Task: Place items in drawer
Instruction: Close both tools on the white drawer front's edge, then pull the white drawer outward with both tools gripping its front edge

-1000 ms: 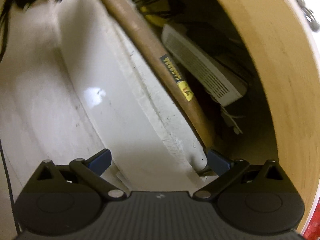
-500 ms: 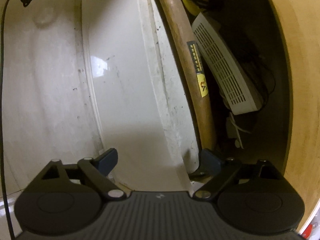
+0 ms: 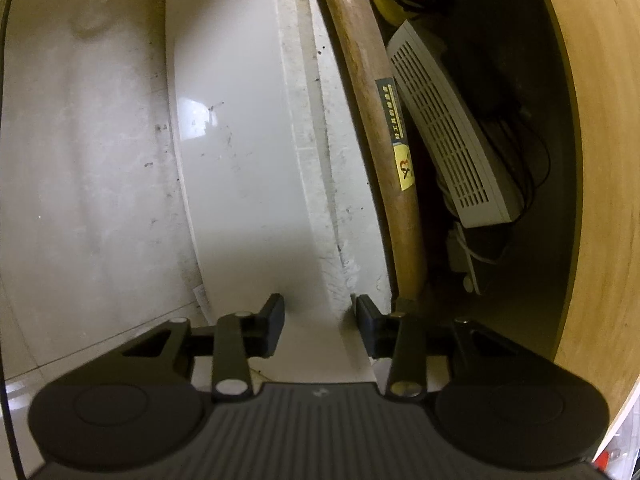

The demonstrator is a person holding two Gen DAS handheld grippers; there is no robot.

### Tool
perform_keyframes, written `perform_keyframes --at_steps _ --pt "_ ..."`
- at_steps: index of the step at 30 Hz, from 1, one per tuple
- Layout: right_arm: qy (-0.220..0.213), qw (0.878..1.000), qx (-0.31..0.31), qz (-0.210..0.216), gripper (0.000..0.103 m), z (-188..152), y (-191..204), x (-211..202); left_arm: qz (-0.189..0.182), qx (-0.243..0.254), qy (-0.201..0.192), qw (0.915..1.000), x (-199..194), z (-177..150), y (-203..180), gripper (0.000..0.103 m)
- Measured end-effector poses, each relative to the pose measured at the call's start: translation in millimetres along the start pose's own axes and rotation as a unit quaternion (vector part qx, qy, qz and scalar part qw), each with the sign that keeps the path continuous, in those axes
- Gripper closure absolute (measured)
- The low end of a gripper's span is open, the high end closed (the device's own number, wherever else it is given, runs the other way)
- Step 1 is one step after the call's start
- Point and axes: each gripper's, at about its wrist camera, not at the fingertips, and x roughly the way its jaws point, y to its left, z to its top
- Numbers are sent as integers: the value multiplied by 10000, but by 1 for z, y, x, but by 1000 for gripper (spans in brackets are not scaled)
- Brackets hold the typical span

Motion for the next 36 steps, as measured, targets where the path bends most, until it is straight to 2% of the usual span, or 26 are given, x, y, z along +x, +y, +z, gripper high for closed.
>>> perform_keyframes --at_steps 10,23,30,36 --pt "-32 9999 -109 40 62 -5 7 -6 -165 -54 59 9998 -14 -4 -5 58" --pt "-30 9992 -102 397 66 -12 12 -27 -474 -28 118 9988 -36 -8 -11 62" --pt "-20 9988 -166 469 66 -15 22 -40 -584 -171 128 9981 -50 -9 -16 62" --pt "-34 9980 -224 583 66 -15 34 -55 -634 -18 121 9979 -63 -8 -30 62"
